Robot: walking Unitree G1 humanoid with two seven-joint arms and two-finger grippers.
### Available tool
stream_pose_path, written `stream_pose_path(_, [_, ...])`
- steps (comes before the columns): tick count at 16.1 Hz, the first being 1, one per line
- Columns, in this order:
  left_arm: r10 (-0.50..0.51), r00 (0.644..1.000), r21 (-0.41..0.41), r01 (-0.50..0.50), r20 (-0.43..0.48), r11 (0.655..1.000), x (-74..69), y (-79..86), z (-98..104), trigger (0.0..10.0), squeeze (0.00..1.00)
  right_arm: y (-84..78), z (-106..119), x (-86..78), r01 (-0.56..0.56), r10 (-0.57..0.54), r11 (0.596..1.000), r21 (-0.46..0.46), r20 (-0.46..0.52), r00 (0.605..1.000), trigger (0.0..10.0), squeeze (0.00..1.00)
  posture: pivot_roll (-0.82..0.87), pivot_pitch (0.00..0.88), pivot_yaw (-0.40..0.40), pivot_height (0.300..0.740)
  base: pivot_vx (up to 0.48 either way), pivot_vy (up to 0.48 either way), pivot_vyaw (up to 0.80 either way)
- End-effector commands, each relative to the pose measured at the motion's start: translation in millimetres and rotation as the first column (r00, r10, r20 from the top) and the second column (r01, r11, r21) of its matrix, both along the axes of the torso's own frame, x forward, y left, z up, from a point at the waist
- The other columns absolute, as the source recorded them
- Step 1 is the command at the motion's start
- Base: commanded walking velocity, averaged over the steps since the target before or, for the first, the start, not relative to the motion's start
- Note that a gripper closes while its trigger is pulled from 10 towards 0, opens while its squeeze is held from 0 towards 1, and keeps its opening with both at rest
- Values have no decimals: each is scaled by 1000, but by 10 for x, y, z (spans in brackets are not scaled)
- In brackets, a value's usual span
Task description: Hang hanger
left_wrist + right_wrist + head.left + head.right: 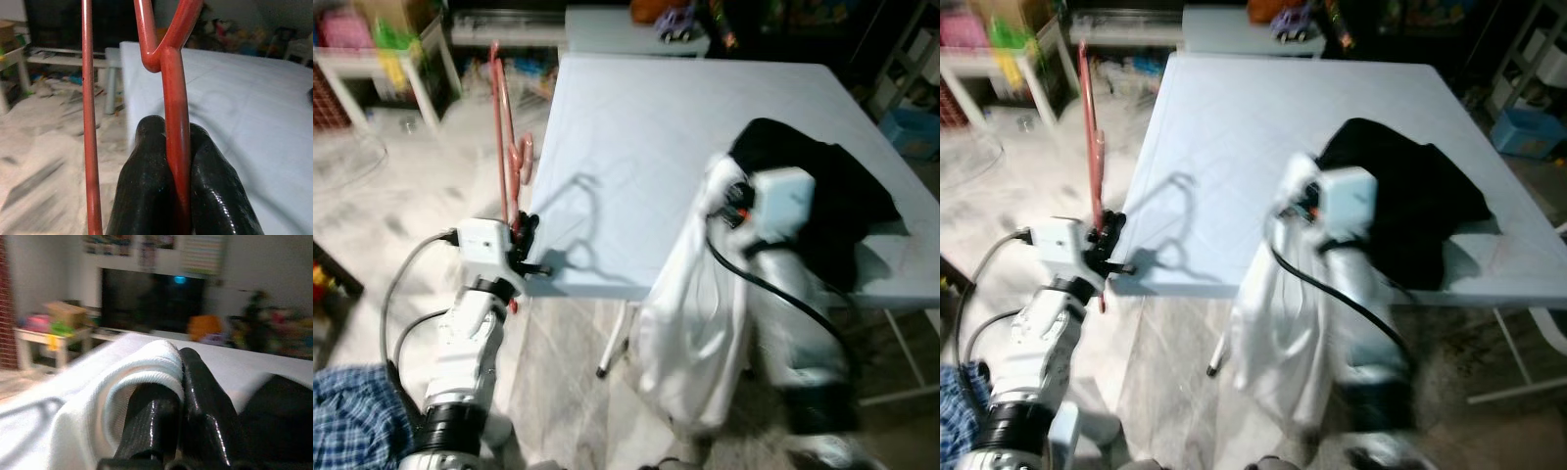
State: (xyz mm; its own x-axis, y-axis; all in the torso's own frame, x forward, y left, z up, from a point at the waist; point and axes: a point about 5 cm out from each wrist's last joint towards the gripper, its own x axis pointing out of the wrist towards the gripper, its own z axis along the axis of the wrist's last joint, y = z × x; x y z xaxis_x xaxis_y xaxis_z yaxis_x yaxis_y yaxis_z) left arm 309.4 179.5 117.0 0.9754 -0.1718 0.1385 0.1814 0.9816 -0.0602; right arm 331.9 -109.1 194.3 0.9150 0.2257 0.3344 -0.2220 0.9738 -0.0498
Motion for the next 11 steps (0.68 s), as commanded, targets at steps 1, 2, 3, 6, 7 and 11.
stream_pose_path(1, [4, 1000, -1, -4, 17, 1000, -23, -19, 27, 10000, 0, -24, 29, 12, 8, -7, 1000, -16, 25, 1000, 10000, 0, 134, 119, -79, 740, 0, 0, 0])
stream_pose_path(2, [44, 998, -17, -44, 34, 999, -63, -8, 51, 10000, 0, 38, 22, 36, -29, 30, 999, -37, 36, 999, 10000, 0, 147, 134, -70, 740, 0, 0, 0])
stream_pose_path(3, [38, 997, 3, -38, 65, 999, -108, -24, 120, 10000, 0, 63, 47, 84, -21, 22, 999, -37, 38, 999, 10000, 0, 159, 141, -85, 740, 0, 0, 0])
stream_pose_path(6, [-16, 989, 55, 8, 146, 998, -177, -101, 289, 10000, 0, 82, 110, 153, -22, 22, 1000, 5, 45, 999, 10000, 0, 183, 132, -86, 740, 0, 0, 0])
stream_pose_path(7, [-13, 989, 43, 6, 150, 999, -176, -112, 303, 10000, 0, 67, 109, 171, -18, 18, 1000, 2, 47, 999, 10000, 0, 181, 132, -83, 740, 0, 0, 0])
stream_pose_path(11, [-34, 983, 77, 20, 179, 997, -228, -177, 364, 10000, 0, -71, 299, 224, 92, -96, 995, 48, 110, 989, 10000, 0, 165, 128, -100, 740, 271, 0, 0])
